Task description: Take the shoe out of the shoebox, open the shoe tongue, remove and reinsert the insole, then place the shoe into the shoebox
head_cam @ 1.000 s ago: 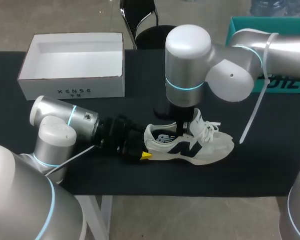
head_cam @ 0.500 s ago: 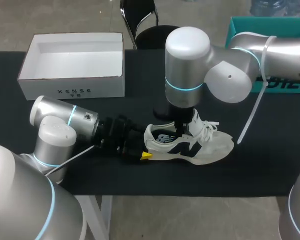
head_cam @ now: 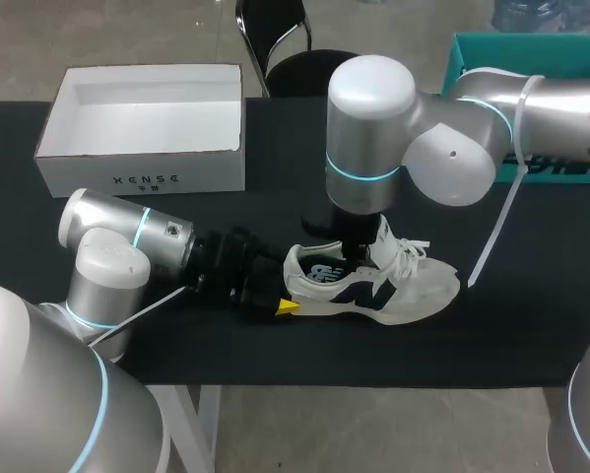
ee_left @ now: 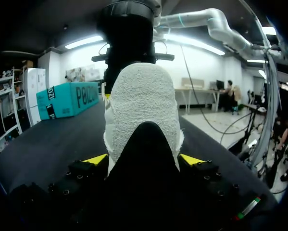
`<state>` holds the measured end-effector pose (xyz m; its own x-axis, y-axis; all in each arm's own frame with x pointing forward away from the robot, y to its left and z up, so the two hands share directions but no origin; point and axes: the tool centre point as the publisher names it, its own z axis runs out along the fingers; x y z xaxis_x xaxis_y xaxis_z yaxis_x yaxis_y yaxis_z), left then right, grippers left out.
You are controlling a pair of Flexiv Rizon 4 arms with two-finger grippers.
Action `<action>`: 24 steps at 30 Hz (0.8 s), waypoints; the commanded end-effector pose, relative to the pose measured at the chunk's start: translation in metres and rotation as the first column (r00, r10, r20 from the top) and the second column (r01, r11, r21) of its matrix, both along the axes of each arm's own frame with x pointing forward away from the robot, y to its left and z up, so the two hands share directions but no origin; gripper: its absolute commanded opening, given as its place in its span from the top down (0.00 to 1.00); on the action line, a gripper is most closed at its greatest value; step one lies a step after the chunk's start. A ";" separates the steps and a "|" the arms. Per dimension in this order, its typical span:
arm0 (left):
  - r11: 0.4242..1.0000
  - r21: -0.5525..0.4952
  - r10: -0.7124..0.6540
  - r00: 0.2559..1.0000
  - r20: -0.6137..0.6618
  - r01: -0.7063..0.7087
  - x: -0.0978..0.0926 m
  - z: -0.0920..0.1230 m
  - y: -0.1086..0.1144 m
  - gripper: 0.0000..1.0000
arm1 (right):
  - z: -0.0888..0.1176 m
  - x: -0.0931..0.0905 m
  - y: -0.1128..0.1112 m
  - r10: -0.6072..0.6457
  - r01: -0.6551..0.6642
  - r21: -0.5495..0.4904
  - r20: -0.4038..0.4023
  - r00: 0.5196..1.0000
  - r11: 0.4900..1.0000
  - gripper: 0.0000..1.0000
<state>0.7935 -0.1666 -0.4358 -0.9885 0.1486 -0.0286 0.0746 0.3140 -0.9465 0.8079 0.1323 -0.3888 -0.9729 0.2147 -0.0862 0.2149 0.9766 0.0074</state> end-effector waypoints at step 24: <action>1.000 0.001 0.002 1.000 0.002 -0.002 0.000 -0.003 -0.002 1.00 | -0.036 -0.003 0.007 -0.026 0.028 0.053 -0.042 0.999 0.998 1.00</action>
